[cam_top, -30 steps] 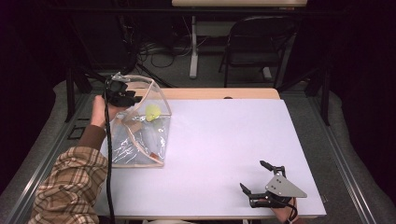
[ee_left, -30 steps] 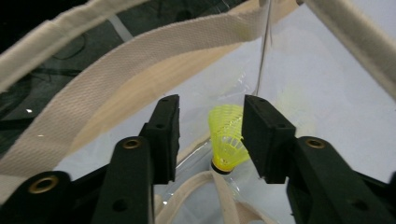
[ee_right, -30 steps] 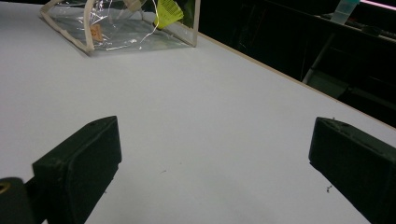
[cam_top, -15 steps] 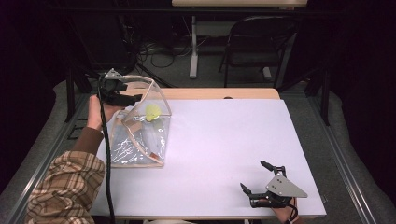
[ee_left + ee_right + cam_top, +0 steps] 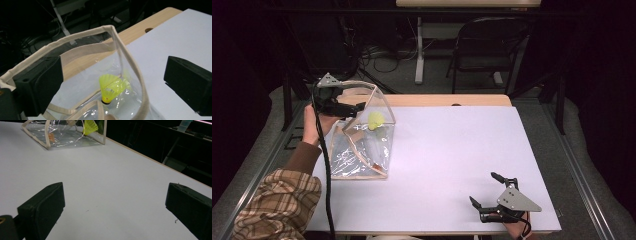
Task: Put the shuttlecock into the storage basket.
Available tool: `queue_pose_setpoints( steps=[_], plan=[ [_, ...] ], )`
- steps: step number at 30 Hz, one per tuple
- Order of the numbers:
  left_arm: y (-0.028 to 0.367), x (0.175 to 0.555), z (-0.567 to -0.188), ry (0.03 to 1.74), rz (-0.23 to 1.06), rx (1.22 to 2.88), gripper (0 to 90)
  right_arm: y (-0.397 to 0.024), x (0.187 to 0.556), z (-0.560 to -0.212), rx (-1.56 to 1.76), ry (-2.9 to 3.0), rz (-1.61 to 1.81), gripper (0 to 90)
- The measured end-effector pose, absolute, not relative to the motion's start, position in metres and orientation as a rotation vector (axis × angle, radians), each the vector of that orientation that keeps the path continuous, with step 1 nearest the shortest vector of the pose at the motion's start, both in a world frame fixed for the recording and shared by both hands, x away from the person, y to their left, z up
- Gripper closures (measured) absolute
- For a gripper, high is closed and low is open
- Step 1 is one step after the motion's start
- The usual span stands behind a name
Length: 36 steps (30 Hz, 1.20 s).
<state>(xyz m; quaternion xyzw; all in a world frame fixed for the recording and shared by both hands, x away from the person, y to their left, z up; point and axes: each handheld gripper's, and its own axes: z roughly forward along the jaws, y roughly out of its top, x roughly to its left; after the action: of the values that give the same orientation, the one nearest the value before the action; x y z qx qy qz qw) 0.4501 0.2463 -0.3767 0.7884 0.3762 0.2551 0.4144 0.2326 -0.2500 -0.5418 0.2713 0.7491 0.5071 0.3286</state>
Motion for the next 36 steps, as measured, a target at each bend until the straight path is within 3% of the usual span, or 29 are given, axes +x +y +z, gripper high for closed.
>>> queue_pose_setpoints(
  steps=[18, 36],
  plan=[
    [0.239, 0.38, -0.385, 0.817, 0.713, 1.849, 0.0, -0.248, 0.231, -0.541, 0.707, 1.964, 1.321, 1.9],
    [0.237, 0.33, -0.415, 0.758, 0.702, 1.801, 0.0, -0.248, 0.231, -0.541, 0.704, 1.967, 1.318, 1.9]
  ],
)
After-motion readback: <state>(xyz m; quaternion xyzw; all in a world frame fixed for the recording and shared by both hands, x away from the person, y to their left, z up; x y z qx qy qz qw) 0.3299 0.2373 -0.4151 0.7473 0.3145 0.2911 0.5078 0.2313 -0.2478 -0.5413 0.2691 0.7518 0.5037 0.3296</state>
